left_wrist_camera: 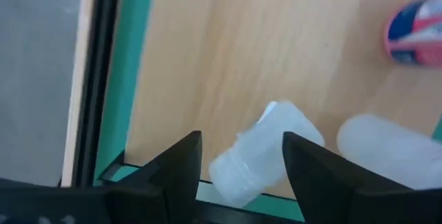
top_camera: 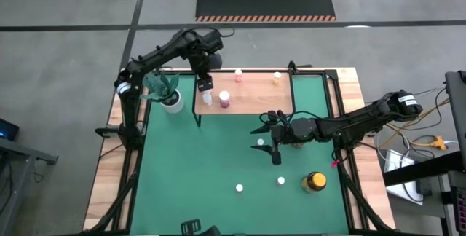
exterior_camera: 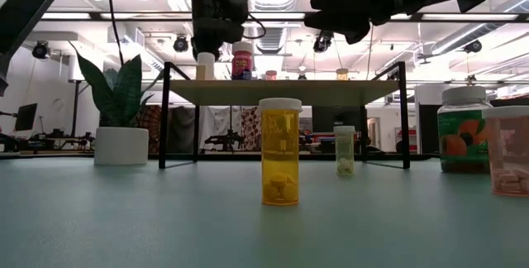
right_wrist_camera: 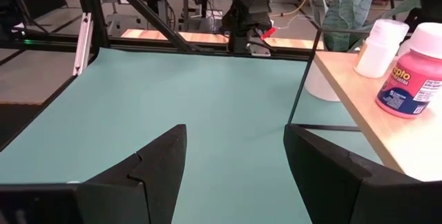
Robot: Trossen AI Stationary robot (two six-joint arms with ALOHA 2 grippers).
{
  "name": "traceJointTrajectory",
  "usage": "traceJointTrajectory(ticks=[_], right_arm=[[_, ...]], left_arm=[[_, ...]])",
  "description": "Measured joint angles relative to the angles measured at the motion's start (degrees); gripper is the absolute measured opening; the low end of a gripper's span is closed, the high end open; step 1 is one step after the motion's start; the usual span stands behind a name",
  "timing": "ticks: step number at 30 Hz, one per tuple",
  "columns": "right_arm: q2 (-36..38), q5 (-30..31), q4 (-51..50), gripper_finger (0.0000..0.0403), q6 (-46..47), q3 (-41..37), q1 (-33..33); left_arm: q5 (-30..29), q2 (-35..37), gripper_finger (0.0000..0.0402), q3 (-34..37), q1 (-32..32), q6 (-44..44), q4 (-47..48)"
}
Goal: Pick and place medicine bottles onto shelf by color
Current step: Put the white pill bottle on the shelf
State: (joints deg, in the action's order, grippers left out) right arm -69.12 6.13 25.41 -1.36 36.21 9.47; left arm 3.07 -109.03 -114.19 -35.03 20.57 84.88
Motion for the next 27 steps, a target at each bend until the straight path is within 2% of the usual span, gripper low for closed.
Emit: traceJointTrajectory(ticks=[5,11,18,27], right_arm=[[0.00,0.00,0.03,0.0233,-0.03,0.00,0.00],[0.00,0.00,0.13,0.0233,-0.14,0.00,0.00],[0.00,0.00,0.04,0.0233,-0.36,0.00,0.00],[0.00,0.00,-1.44,0.0233,-0.66,0.00,0.00]], left_arm=[[-0.21,0.57,0.0185,0.29,0.00,5.13,1.12],[-0.34,3.27,0.0185,0.08,0.07,5.31,1.12],[-0.33,4.07,0.0185,0.58,0.10,-7.66,0.92],[-0.33,4.09,0.0185,5.01,0.37,-8.21,-1.27]])
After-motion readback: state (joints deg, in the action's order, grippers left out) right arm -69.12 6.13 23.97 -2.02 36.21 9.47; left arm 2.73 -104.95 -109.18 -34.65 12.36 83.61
